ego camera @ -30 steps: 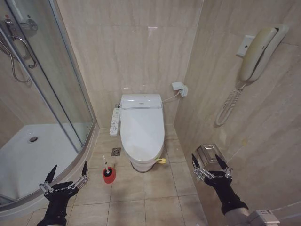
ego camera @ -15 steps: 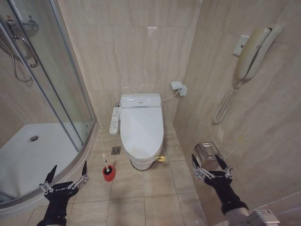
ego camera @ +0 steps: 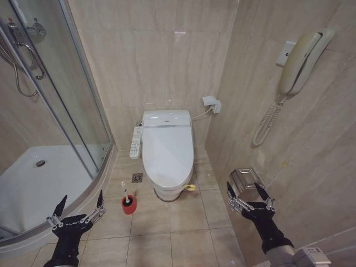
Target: Open the toilet lid, clean the toilet bowl with a toilet brush, close the toilet lid, and flush.
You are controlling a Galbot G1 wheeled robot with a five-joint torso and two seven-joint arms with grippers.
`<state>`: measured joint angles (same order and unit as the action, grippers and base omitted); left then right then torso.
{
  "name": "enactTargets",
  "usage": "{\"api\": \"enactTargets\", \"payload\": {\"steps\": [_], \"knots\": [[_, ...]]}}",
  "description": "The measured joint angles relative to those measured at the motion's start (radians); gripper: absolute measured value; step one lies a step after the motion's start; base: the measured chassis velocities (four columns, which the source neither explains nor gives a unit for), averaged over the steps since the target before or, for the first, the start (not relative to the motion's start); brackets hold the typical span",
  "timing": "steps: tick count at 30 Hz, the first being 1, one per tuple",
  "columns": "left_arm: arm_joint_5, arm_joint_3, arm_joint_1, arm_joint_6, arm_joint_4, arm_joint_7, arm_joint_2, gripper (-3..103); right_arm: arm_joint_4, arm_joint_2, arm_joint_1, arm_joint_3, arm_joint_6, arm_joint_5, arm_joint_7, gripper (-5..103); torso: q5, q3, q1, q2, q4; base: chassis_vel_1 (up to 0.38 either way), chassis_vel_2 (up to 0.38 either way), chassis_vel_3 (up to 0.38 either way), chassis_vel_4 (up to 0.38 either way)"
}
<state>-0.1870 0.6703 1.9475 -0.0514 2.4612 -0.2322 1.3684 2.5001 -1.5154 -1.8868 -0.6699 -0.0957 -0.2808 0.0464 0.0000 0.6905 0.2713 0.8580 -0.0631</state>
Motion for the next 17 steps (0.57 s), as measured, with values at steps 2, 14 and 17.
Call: {"api": "enactTargets", "payload": {"steps": [2,14,17], "knots": [[0.000,0.000,0.000,0.000,0.000,0.000,0.000,100,0.000,0.000,0.000,0.000,0.000,0.000,0.000,100,0.0000,0.000,0.000,0.000,0.0000,0.000,0.000,0.000,0.000],[0.000,0.000,0.000,0.000,0.000,0.000,0.000,100,0.000,0.000,0.000,0.000,0.000,0.000,0.000,100,0.0000,0.000,0.000,0.000,0.0000,0.000,0.000,0.000,0.000],[0.000,0.000,0.000,0.000,0.000,0.000,0.000,100,0.000,0.000,0.000,0.000,0.000,0.000,0.000,100,0.0000,0.000,0.000,0.000,0.0000,0.000,0.000,0.000,0.000]]}}
